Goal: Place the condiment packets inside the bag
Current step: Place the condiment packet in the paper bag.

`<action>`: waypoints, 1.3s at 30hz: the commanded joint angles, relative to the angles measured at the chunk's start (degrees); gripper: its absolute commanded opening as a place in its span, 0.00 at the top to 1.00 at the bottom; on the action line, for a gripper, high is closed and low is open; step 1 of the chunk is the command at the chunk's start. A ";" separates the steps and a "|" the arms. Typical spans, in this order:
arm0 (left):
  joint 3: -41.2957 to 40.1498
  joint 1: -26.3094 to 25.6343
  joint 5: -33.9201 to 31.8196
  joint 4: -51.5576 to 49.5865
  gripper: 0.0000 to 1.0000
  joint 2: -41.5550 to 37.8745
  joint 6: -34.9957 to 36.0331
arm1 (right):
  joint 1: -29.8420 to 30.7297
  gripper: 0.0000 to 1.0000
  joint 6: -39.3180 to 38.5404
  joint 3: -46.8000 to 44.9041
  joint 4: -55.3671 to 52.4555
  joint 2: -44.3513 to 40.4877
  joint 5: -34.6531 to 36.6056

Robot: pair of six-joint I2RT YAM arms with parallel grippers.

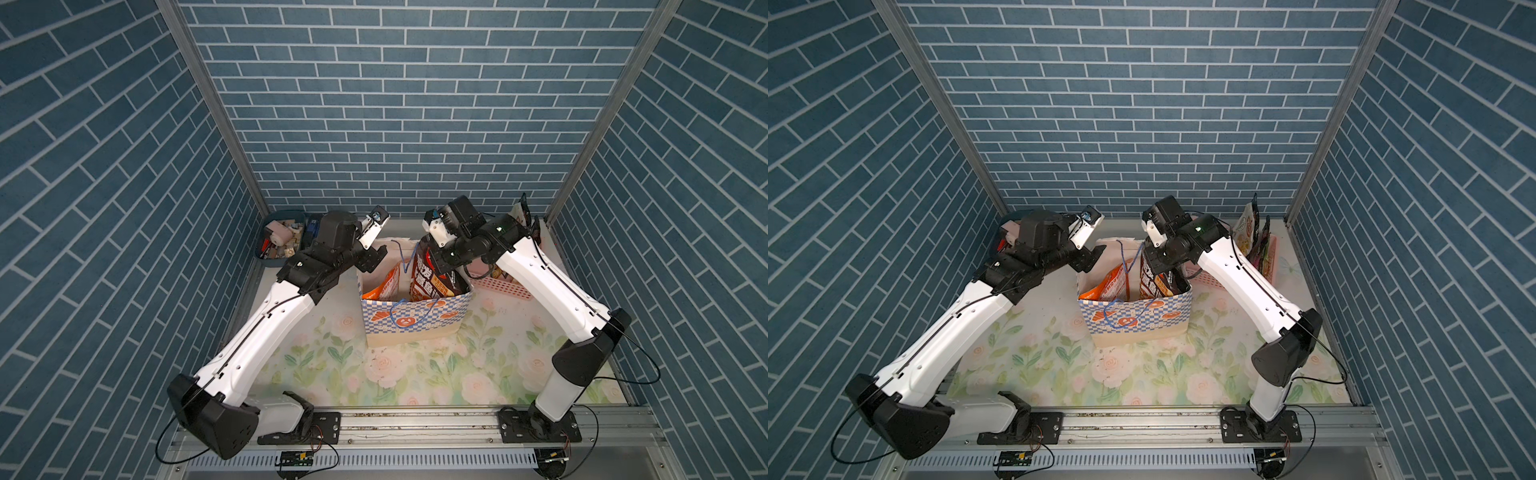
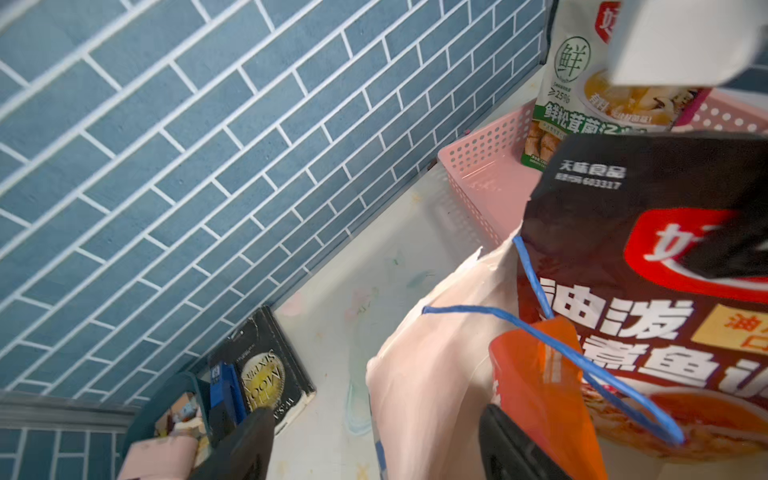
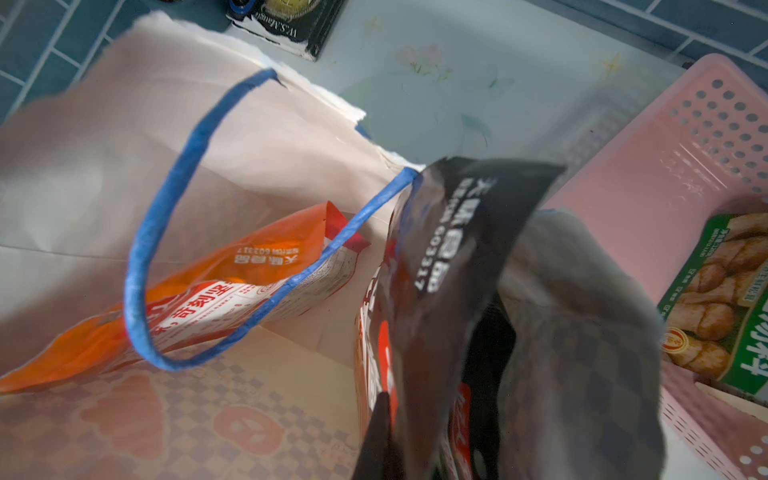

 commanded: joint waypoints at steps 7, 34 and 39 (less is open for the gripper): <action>-1.02 -0.26 7.09 8.62 0.14 3.20 28.76 | -0.02 0.72 -0.41 0.80 1.20 -3.89 7.83; 7.65 -2.30 -1.42 -4.50 0.18 14.55 38.19 | -6.21 0.45 1.06 -9.82 11.47 -18.00 3.76; 8.96 -3.47 3.03 -1.36 0.22 15.66 38.58 | -8.11 0.46 1.48 -11.67 12.05 -20.40 3.23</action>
